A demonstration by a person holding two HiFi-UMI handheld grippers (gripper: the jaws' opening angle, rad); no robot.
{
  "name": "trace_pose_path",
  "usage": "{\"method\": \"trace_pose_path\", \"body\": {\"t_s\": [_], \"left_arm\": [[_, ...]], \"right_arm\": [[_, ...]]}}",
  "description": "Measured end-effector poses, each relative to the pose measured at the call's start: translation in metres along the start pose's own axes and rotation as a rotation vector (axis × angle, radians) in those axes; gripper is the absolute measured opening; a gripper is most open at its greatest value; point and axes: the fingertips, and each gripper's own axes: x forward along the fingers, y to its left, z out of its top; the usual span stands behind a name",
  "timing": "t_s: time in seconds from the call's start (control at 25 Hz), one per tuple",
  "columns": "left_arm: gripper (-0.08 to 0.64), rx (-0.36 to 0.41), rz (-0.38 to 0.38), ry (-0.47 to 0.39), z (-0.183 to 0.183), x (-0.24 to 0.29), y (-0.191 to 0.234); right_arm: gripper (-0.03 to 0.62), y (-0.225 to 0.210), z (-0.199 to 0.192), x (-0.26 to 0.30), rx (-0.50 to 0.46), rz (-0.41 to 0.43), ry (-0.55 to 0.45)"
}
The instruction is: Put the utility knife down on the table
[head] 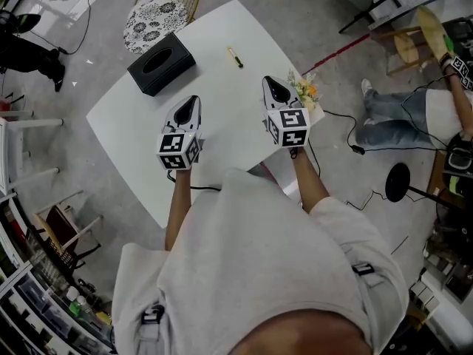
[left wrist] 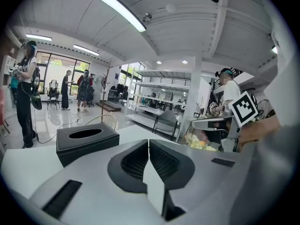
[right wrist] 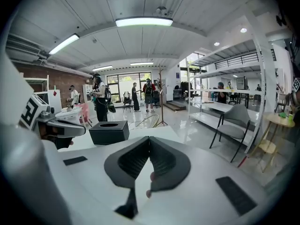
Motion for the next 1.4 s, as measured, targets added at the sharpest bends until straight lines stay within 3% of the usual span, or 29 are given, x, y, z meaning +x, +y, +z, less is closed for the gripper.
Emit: {"method": "trace_pose_path", "body": {"t_s": [0.6,1.4], "left_arm": [[0.025,0.051,0.040,-0.109,0.039,-0.014,-0.001],[0.025,0.079,0.054,-0.156,0.054,-0.033,-0.009]], "right_arm": [[0.031,-0.010,0.037,-0.038,-0.060,-0.025,-0.123],[0.032,-0.012,0.032,-0.054,-0.035,-0.050,-0.139]]}}
